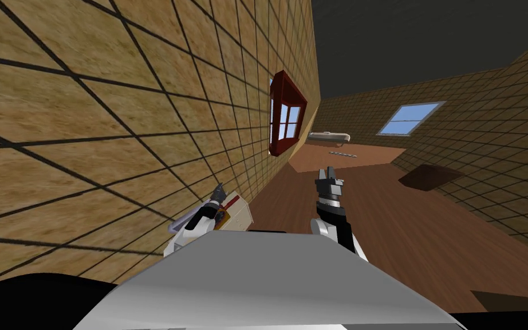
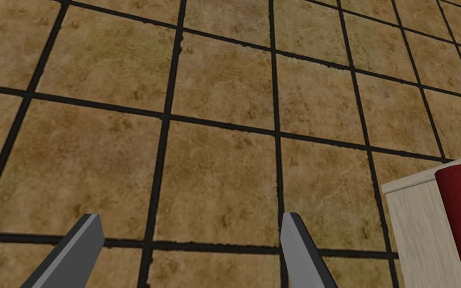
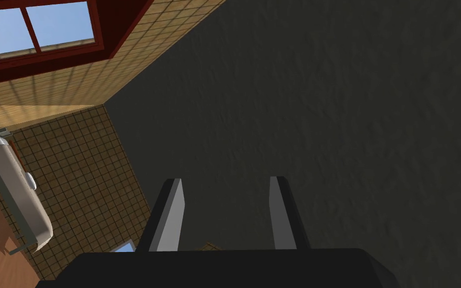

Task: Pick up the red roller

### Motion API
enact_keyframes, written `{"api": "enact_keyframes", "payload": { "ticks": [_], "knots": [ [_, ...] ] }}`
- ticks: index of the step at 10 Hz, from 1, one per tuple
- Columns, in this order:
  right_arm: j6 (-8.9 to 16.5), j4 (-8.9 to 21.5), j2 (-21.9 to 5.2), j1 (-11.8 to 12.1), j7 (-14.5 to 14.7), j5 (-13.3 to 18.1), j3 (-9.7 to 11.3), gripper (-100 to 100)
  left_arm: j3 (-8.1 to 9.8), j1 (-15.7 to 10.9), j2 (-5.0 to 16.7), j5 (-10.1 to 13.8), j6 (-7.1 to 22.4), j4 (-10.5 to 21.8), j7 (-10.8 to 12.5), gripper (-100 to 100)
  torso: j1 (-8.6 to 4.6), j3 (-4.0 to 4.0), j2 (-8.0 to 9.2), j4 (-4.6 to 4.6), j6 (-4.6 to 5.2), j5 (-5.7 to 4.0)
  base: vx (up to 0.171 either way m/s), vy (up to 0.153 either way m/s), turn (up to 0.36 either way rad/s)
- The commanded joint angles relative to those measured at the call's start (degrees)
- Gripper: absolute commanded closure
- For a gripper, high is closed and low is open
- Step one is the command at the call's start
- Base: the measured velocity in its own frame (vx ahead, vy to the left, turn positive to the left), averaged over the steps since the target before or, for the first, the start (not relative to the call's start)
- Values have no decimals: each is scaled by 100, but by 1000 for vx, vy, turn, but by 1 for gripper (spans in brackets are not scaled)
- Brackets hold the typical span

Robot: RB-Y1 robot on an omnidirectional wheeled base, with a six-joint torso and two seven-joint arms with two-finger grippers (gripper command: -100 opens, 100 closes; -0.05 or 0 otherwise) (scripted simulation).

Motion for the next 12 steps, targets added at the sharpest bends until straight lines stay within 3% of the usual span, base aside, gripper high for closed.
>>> {"api": "enact_keyframes", "payload": {
  "ticks": [1,2,3,4,5,8,11,12],
  "knots": [
    [0,0,0,0,0,0,0,0,43,53,39,63,219,71,59,-100,0,0,0,0,0,0,90,-38,-81],
    [0,0,0,1,0,0,-1,0,117,67,77,166,421,315,141,-100,5,3,6,1,-4,-1,92,-30,-167],
    [0,0,0,0,0,0,0,0,117,67,77,166,526,315,141,-100,8,2,4,1,0,1,102,-22,-87],
    [0,0,0,1,0,0,-1,0,192,83,111,266,684,555,223,-100,9,2,5,1,-5,1,125,-48,-158],
    [0,0,0,0,0,0,0,0,192,83,111,266,832,555,223,-100,2,-1,-2,0,-2,0,99,-31,-78],
    [0,0,0,1,0,0,-1,0,347,119,168,455,1385,983,387,-100,9,4,8,1,-5,0,99,-24,-130],
    [0,0,0,0,0,0,-1,0,427,138,188,541,1714,1246,466,-100,11,4,7,1,-2,1,88,-6,-106],
    [0,0,-1,1,0,0,-1,0,508,156,203,619,1870,1464,543,-100,15,7,13,2,-6,1,89,12,-101]
  ]
}}
